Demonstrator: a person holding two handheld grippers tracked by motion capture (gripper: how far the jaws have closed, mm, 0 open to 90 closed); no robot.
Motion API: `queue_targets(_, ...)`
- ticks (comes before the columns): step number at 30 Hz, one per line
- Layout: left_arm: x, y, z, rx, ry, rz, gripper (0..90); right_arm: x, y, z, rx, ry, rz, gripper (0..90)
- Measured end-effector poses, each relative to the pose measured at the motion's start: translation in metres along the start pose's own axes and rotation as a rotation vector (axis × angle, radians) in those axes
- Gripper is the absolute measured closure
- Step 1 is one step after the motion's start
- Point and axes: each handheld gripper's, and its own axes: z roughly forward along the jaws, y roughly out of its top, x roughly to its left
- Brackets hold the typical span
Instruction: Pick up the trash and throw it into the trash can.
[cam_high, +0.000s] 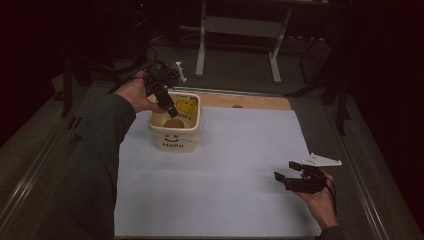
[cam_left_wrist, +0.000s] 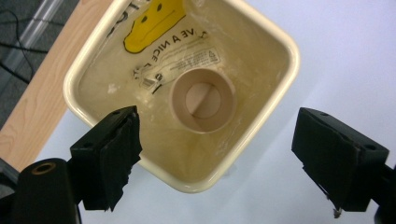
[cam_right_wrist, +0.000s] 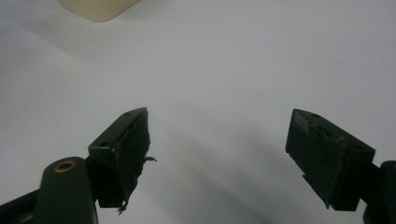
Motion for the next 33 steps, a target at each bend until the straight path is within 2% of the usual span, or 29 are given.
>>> queue_targets(9,-0.006,-0.007,-0.007,-0.033,0.013,0.019,17.6,0.001,0.001,0.001,0.000,0.003,-0.006,21.0)
queue_targets(10,-0.013,-0.012,-0.013,-0.073,0.014,0.028,18.0,0.001,0.001,0.001,-0.001,0.003,-0.007,21.0)
queue_targets(13,-0.017,-0.017,-0.016,-0.085,0.024,0.045,18.0,0.001,0.001,0.001,-0.002,0.002,-0.005,21.0)
queue_targets(14,-0.017,-0.020,-0.017,-0.095,0.025,0.044,18.1,0.002,0.001,0.000,-0.002,0.001,-0.004,21.0)
queue_targets(16,-0.018,-0.026,-0.018,-0.124,-0.001,0.027,18.6,0.002,0.001,0.000,-0.005,0.002,-0.006,21.0)
queue_targets(22,-0.026,-0.045,-0.013,-0.160,0.008,0.042,19.5,0.004,0.002,0.000,-0.005,0.001,-0.007,21.0)
queue_targets(26,-0.031,-0.060,-0.008,-0.203,0.005,0.029,19.6,0.005,0.002,0.001,-0.004,0.002,-0.010,21.0)
queue_targets(28,-0.035,-0.065,-0.008,-0.222,-0.002,0.035,19.6,0.005,0.002,0.002,-0.003,0.003,-0.012,21.0)
queue_targets(31,-0.041,-0.072,-0.009,-0.242,0.014,0.048,20.1,0.005,0.002,0.003,-0.002,0.004,-0.015,21.0)
queue_targets(33,-0.045,-0.076,-0.011,-0.276,0.021,0.053,20.6,0.006,0.003,0.003,-0.002,0.004,-0.016,21.0)
